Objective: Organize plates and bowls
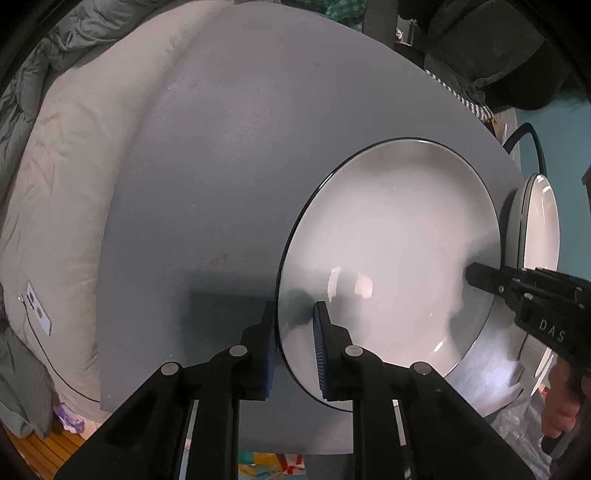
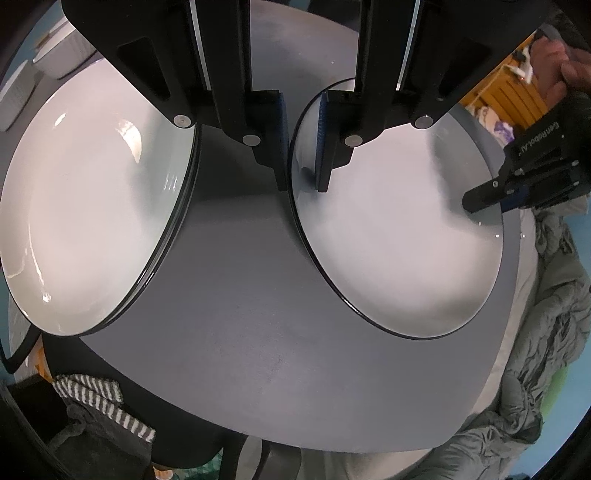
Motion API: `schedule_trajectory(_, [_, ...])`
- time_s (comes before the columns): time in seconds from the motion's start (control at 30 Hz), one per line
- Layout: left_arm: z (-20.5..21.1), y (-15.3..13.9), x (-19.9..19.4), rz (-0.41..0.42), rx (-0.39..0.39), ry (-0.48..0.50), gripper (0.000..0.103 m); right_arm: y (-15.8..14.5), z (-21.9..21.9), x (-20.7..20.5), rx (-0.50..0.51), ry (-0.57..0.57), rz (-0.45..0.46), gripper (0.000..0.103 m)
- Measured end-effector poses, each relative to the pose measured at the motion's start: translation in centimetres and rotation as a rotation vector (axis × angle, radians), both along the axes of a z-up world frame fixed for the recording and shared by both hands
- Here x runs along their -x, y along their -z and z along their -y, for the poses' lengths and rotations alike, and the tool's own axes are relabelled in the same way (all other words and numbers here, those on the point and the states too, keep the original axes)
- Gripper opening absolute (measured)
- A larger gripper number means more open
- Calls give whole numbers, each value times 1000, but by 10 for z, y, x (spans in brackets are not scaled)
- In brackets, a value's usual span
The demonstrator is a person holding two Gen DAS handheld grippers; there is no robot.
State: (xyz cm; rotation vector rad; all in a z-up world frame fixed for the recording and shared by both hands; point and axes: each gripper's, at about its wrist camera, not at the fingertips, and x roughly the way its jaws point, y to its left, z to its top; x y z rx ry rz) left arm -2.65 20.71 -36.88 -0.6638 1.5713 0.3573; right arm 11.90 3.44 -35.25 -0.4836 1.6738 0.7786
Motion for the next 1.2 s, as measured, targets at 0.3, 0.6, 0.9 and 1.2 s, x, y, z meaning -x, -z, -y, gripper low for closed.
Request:
schedule_trajectory(0.3, [2,-10,-14,7,-6,-2,18,-8,5,1,5,1,-6,12])
schedule_trajectory(0.6, [8,-35,-20,27,-5,33,18,-31,20,-6,4,14,2,12])
schedule_trajectory(0.9, [25,-64,-37,87,6,75,18,-58,48,-24,-12,25,8,12])
schedule_trajectory(1.2, [62,-77,-73,109,0,156,18,-77,88,-50,-20,73,31,12])
